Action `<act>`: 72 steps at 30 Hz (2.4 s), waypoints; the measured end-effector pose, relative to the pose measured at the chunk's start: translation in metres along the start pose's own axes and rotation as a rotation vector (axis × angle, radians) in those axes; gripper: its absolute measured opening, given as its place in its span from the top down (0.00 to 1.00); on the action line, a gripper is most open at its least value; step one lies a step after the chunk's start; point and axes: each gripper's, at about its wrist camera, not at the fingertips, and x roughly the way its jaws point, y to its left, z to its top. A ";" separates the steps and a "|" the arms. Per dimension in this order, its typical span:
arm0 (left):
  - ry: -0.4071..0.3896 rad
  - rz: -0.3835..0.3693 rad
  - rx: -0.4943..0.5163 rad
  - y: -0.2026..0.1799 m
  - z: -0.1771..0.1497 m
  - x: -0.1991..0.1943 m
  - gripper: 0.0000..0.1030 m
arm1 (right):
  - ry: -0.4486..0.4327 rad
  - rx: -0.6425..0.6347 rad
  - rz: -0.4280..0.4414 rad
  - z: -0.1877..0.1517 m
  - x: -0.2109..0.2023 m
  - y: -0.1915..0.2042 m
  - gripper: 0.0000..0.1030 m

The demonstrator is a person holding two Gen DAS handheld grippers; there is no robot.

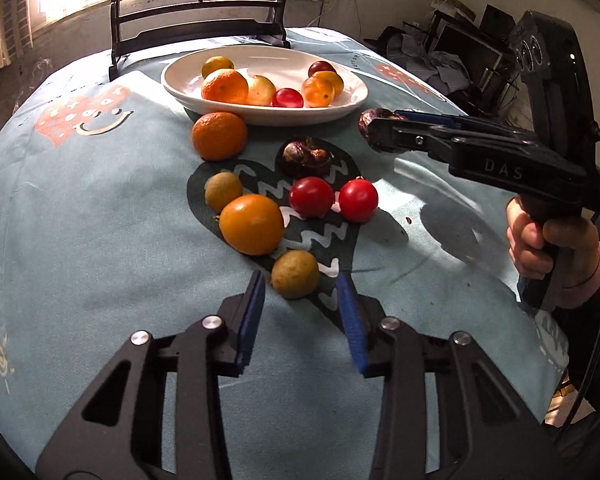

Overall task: Organize fruits
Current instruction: 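Close the left gripper on a small yellow-green fruit while the right gripper holds the brown fruit, then lower the brown and yellow-green fruits onto the white plate and open both grippers, then grasp a red tomato with the right gripper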

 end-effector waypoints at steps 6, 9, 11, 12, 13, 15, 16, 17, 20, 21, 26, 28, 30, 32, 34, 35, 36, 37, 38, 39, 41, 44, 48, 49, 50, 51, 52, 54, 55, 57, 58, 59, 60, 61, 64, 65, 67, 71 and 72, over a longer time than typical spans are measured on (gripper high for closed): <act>0.019 0.010 -0.010 -0.001 0.004 0.009 0.63 | -0.004 -0.002 0.001 0.000 -0.001 0.000 0.57; 0.033 0.034 0.008 -0.006 0.004 0.016 0.63 | -0.004 -0.002 0.001 0.000 -0.001 0.001 0.57; 0.030 0.048 0.023 -0.009 0.004 0.017 0.63 | -0.005 -0.003 0.000 0.000 -0.001 0.001 0.57; 0.028 0.056 0.026 -0.009 0.004 0.017 0.64 | -0.005 -0.003 0.001 0.000 -0.001 0.001 0.57; 0.026 0.065 0.029 -0.010 0.003 0.017 0.67 | -0.006 -0.003 0.000 0.000 -0.001 0.000 0.57; 0.022 0.075 0.023 -0.008 0.003 0.017 0.73 | -0.006 -0.003 -0.004 0.001 -0.002 0.000 0.57; 0.021 0.070 0.015 -0.006 0.004 0.017 0.73 | -0.005 -0.002 -0.003 0.000 -0.002 0.000 0.57; 0.021 0.069 0.013 -0.006 0.004 0.017 0.73 | -0.005 -0.001 -0.003 0.001 -0.002 0.000 0.57; 0.018 0.067 0.018 -0.007 0.003 0.015 0.74 | -0.007 0.001 0.000 0.001 -0.002 0.000 0.57; 0.016 0.043 0.013 -0.006 0.003 0.013 0.74 | -0.008 0.003 0.003 0.001 -0.003 -0.001 0.57; -0.122 -0.083 -0.043 -0.003 0.012 -0.018 0.74 | -0.059 0.030 0.057 0.002 -0.009 -0.004 0.57; -0.181 -0.076 -0.090 0.002 0.023 -0.025 0.74 | -0.122 0.044 0.052 0.004 -0.014 -0.007 0.57; -0.203 -0.035 -0.112 0.005 0.040 -0.024 0.74 | -0.188 0.053 0.015 0.007 -0.018 -0.011 0.57; -0.206 -0.020 -0.118 0.006 0.062 -0.020 0.74 | -0.217 0.075 -0.008 0.013 -0.015 -0.018 0.56; -0.204 -0.002 -0.112 0.006 0.086 -0.014 0.74 | -0.197 0.124 0.035 0.022 -0.004 -0.030 0.56; -0.207 0.020 -0.100 0.006 0.098 -0.010 0.74 | -0.190 0.154 0.048 0.026 0.002 -0.037 0.56; -0.214 0.049 -0.085 0.004 0.109 -0.005 0.74 | -0.182 0.174 0.053 0.030 0.008 -0.041 0.56; -0.216 0.065 -0.080 0.005 0.120 0.001 0.74 | -0.175 0.182 0.049 0.034 0.014 -0.045 0.56; -0.211 0.070 -0.081 0.006 0.129 0.008 0.74 | -0.177 0.183 0.039 0.037 0.019 -0.047 0.56; -0.204 0.075 -0.079 0.007 0.138 0.015 0.74 | -0.182 0.177 0.029 0.041 0.023 -0.049 0.56; -0.197 0.105 -0.063 0.008 0.152 0.027 0.74 | -0.187 0.164 0.020 0.048 0.031 -0.052 0.56; -0.198 0.129 -0.050 0.012 0.167 0.041 0.74 | -0.191 0.156 0.014 0.058 0.042 -0.056 0.56; -0.224 0.270 -0.073 0.021 0.179 0.043 0.33 | -0.200 0.154 -0.007 0.067 0.052 -0.063 0.44; -0.252 0.295 -0.081 0.026 0.178 0.038 0.19 | -0.206 0.160 -0.011 0.068 0.050 -0.065 0.39; -0.273 0.289 -0.099 0.030 0.175 0.030 0.15 | -0.214 0.166 -0.002 0.068 0.046 -0.067 0.38; -0.280 0.272 -0.125 0.035 0.172 0.023 0.13 | -0.222 0.168 0.008 0.068 0.041 -0.067 0.38; -0.278 0.258 -0.155 0.040 0.168 0.018 0.10 | -0.229 0.163 0.012 0.068 0.037 -0.065 0.38; -0.283 0.242 -0.221 0.049 0.158 0.006 0.09 | -0.235 0.150 0.020 0.068 0.030 -0.058 0.38; -0.286 0.241 -0.245 0.052 0.152 0.000 0.08 | -0.232 0.144 0.027 0.068 0.027 -0.054 0.38; -0.280 0.274 -0.271 0.054 0.138 -0.010 0.07 | -0.219 0.130 0.036 0.064 0.022 -0.044 0.38; -0.270 0.302 -0.273 0.055 0.130 -0.015 0.06 | -0.205 0.120 0.033 0.062 0.021 -0.038 0.38; -0.270 0.320 -0.275 0.055 0.121 -0.020 0.06 | -0.184 0.108 0.027 0.058 0.019 -0.032 0.38; -0.282 0.334 -0.285 0.056 0.110 -0.025 0.05 | -0.164 0.095 0.028 0.054 0.019 -0.026 0.38; -0.297 0.345 -0.300 0.058 0.097 -0.028 0.04 | -0.142 0.081 0.032 0.049 0.018 -0.019 0.38; -0.285 0.392 -0.346 0.066 0.064 -0.029 0.03 | -0.063 0.026 0.011 0.032 0.019 0.002 0.38; -0.260 0.401 -0.362 0.070 0.058 -0.028 0.03 | -0.047 0.015 0.007 0.026 0.018 0.008 0.38; -0.258 0.382 -0.399 0.078 0.048 -0.030 0.03 | -0.024 -0.001 0.018 0.016 0.015 0.017 0.38; -0.262 0.371 -0.442 0.085 0.038 -0.034 0.03 | -0.016 -0.037 -0.005 0.005 0.005 0.029 0.38; -0.260 0.378 -0.438 0.084 0.037 -0.034 0.03 | -0.017 -0.046 -0.006 0.004 0.003 0.031 0.38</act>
